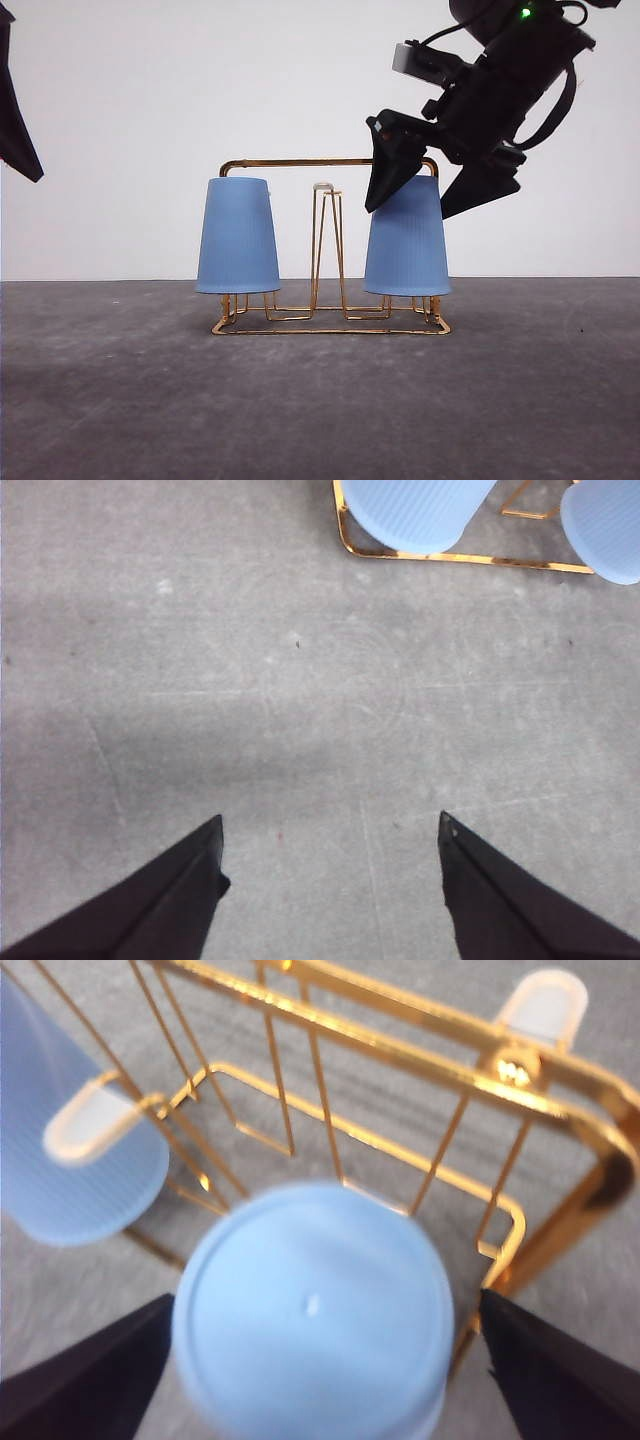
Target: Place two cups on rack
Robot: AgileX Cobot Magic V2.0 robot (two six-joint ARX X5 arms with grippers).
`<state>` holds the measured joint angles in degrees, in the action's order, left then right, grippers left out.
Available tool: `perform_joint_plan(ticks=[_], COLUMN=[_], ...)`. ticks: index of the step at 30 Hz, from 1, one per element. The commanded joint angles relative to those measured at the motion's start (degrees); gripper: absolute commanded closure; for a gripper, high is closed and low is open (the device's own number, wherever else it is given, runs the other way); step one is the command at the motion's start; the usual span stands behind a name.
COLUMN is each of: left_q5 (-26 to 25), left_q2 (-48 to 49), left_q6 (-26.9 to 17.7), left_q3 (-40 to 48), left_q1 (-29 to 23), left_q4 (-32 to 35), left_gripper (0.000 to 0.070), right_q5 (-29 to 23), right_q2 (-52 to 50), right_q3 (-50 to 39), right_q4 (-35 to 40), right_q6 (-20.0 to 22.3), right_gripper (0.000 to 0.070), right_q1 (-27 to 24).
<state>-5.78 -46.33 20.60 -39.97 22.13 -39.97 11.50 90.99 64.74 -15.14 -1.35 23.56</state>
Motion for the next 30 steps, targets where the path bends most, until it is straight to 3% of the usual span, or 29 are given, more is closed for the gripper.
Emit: perform_joint_plan(ticks=[1, 6, 13, 17, 21, 30], left_q5=[0.22, 0.22, 0.22, 0.23, 0.22, 0.22], left_q2=[-0.31, -0.31, -0.31, -0.31, -0.31, -0.31], left_q6=[-0.18, -0.54, -3.22, -3.28, -3.50, -7.74], left_q3=[-0.57, -0.57, -0.57, -0.57, -0.57, -0.57], left_q1=[0.11, 0.11, 0.11, 0.11, 0.11, 0.11], left_q4=[0.79, 0.76, 0.96, 0.98, 0.96, 1.03], left_gripper=[0.0310, 0.0311, 0.0311, 0.0311, 0.0311, 0.0311], right_q5=[-0.25, -0.58, -1.37, -1.05, -0.97, -1.06], right_q2=[-1.73, -5.94, -14.02, -21.37, -29.52, -44.73], right_q3=[4.05, 11.16, 10.10, 3.56, -6.91, -31.62], right_q4=[-3.85, -21.20, -33.19, -31.87, -26.80, -11.27], right_q6=[-0.63, -0.77, 2.67, 2.67, 2.43, -6.09], right_gripper=[0.0068, 0.0119, 0.0167, 0.0226, 0.0236, 0.0236], right_q1=[0.16, 0.17, -0.72, -1.36, -1.34, -1.19])
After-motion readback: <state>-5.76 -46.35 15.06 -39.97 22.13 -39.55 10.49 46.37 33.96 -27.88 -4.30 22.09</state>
